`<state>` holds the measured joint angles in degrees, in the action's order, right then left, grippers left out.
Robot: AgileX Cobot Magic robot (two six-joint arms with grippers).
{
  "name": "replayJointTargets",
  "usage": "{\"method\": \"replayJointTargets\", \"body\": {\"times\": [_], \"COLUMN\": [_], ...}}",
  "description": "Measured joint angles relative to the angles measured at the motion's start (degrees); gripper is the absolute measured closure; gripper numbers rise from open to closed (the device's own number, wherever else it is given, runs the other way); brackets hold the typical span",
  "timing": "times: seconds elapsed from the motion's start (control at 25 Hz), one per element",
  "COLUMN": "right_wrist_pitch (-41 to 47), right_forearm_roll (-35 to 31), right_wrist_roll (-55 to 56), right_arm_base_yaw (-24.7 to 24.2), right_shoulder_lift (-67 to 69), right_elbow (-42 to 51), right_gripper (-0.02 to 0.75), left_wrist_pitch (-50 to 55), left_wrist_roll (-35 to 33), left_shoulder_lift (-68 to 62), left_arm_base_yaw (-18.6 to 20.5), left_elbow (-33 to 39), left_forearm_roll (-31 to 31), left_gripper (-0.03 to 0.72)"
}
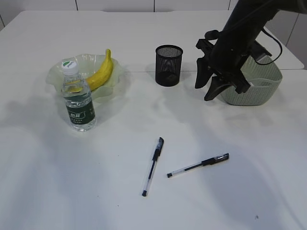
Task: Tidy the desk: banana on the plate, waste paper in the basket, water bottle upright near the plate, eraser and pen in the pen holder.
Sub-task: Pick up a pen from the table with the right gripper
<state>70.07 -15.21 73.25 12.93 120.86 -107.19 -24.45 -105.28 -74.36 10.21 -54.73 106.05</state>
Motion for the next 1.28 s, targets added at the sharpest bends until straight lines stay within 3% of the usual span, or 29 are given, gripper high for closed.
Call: {"method": "replayJointTargets", "body": {"times": [0.4, 0.88, 1.28], "right_wrist_pitch": [0.0, 0.0, 0.0], "right_forearm_roll": [0.3, 17.5, 18.6], "right_wrist_roll": [0.1, 0.1, 0.1], "right_arm_base_yaw": [0.0, 0.0, 0.0], "right_shoulder_lift": [0.0, 0.0, 0.0], "right_elbow": [0.0, 0.0, 0.0], "right_gripper": [0.414, 0.414, 0.414], "left_wrist_pitch": [-2.2, -3.0, -3.0], "left_wrist_roll": [0.0, 0.0, 0.0], "left_shoulder_lift": [0.0, 0.0, 0.0], "left_arm_base_yaw": [0.0, 0.0, 0.0], "left_elbow": [0.0, 0.0, 0.0], "left_forearm_roll": [0.1, 0.1, 0.1], "left_gripper": [0.318, 0.318, 0.318]}}
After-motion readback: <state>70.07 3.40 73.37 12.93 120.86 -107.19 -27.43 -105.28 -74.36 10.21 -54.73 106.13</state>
